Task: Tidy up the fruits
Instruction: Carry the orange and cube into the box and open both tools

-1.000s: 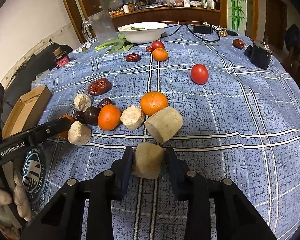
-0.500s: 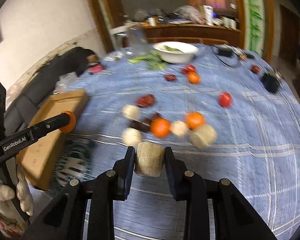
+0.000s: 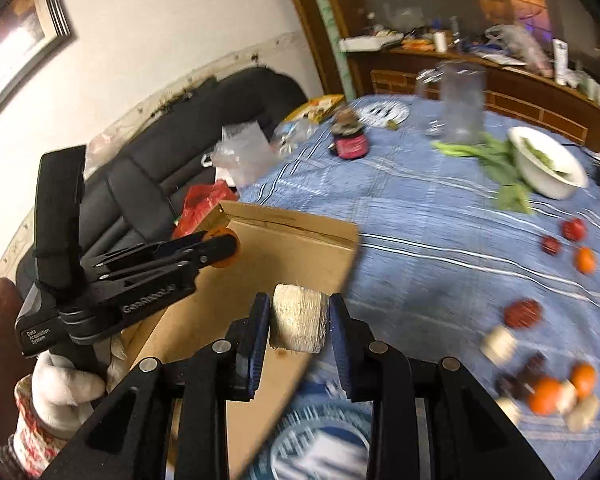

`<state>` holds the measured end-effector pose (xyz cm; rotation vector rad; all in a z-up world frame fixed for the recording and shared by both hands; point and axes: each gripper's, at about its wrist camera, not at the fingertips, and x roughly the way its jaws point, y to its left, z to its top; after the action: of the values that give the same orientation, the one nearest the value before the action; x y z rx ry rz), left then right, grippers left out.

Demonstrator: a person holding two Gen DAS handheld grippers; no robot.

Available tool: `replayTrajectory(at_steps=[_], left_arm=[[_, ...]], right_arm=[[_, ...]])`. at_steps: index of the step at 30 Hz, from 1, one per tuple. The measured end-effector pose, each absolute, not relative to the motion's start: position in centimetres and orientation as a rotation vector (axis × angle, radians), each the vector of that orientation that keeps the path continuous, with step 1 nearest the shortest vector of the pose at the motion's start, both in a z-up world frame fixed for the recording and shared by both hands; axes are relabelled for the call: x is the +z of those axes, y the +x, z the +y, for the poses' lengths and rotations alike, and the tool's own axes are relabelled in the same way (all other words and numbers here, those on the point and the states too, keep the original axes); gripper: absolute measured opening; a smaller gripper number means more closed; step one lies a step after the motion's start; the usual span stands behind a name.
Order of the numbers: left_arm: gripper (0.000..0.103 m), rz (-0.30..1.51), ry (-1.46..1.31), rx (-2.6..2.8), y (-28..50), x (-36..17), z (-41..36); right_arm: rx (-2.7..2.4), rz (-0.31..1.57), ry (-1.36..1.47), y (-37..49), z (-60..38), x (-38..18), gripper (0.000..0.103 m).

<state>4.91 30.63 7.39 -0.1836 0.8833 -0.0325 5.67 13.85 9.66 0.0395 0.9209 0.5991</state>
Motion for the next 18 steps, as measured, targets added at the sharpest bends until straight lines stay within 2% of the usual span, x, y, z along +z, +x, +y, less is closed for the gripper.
replayTrajectory(at_steps=[8, 13, 18], left_arm=[[0.033, 0.991, -0.219, 0.012, 8.1, 3.9, 32.5], [0.034, 0.99, -0.26, 0.015, 8.0, 3.8, 33.1], [0.039, 0.956, -0.324, -0.012, 6.5, 5.0, 33.8]], right_arm=[[0.559, 1.026, -0.06, 10.6, 19.2, 3.9, 0.033], [0.556, 1.019, -0.041, 11.3, 19.2, 3.7, 0.033], [0.558, 1.006, 0.031, 10.5, 17.8, 4.6, 0.039]])
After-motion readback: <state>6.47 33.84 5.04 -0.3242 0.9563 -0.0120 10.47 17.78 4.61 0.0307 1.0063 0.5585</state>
